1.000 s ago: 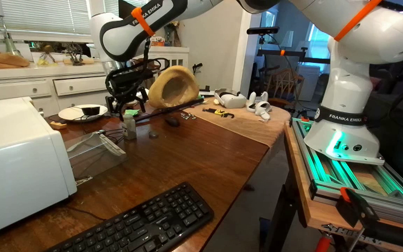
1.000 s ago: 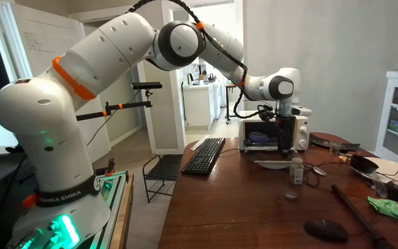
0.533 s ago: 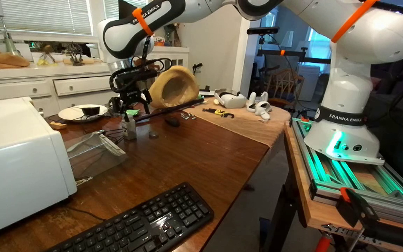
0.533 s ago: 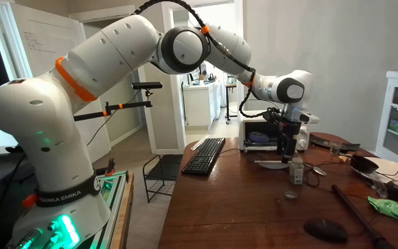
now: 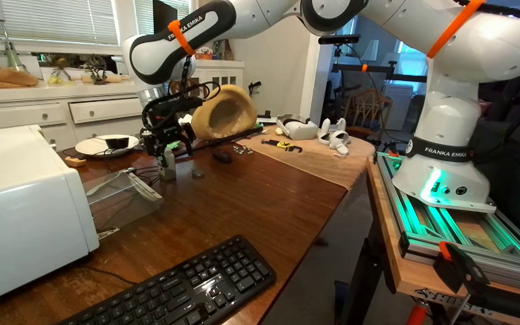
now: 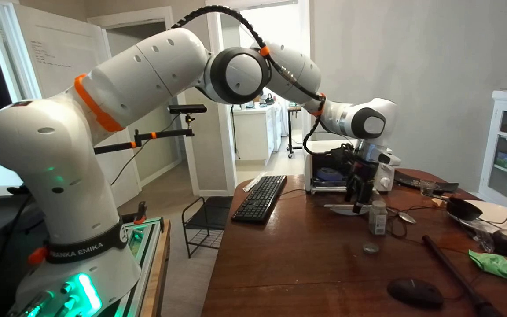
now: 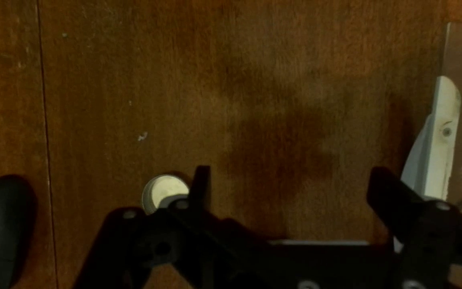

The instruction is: Put the tape inside the oven and the shaker on top of the microwave

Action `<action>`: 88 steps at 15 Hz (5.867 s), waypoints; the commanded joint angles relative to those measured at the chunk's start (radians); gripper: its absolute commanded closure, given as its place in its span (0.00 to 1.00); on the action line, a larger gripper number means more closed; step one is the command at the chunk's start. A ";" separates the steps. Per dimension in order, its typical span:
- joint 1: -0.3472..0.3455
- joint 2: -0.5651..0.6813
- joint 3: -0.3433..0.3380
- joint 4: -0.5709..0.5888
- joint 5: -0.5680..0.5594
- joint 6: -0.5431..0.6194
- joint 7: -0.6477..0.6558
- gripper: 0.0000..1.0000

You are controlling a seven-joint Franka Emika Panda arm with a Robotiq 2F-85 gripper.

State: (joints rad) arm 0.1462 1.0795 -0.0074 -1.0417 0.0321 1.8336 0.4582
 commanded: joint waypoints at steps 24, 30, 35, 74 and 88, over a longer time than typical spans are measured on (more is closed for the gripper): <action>0.009 0.176 -0.057 0.146 -0.040 0.284 -0.066 0.39; 0.018 0.161 -0.065 0.136 -0.051 0.287 -0.047 0.69; 0.003 0.086 -0.087 0.119 -0.021 0.259 0.097 0.69; 0.141 -0.063 0.172 0.290 0.012 0.043 -0.044 0.44; 0.340 0.021 0.072 0.544 -0.137 -0.034 -0.250 0.69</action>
State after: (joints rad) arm 0.4306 1.0478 0.0978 -0.6073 -0.0570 1.8656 0.2887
